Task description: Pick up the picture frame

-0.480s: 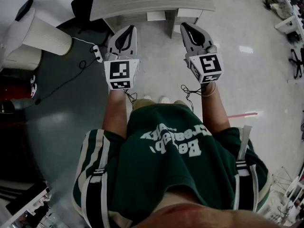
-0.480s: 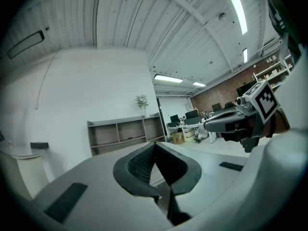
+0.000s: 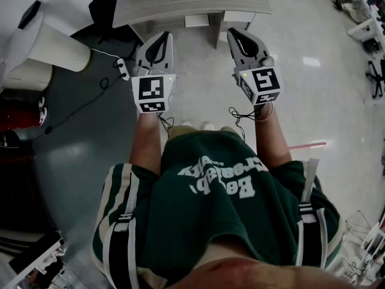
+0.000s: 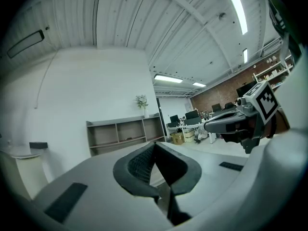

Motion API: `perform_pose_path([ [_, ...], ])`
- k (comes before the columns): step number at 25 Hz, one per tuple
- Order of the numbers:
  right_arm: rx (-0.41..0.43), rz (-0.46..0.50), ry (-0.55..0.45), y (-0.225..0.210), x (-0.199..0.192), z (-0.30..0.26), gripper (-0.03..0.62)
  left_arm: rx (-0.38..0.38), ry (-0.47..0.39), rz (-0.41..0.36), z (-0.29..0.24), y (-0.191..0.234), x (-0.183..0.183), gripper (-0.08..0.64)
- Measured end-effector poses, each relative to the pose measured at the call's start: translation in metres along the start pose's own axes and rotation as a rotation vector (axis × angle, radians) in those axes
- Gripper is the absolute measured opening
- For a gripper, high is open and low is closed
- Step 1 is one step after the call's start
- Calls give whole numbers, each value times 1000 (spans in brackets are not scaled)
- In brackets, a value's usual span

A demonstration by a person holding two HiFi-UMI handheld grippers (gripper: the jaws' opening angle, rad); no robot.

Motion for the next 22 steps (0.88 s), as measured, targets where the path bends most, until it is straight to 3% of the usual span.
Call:
perform_pose_path([
  [10,-4,-16,7,-4,-6,-7,34,-2,10,4,-9,6,-5,17],
  [22,-48,-1,18,15,-2,-48,34,-61,-3,0,-24,52,-14,17],
])
Point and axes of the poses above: the fingertips, and each gripper's own axes: z backward along the fingers, y to its left, x out of its top, the point moved 6 cm from there along z, backward along the fingers, and after that the axes turned 11 degrees about -y, right-handed, at the moved point
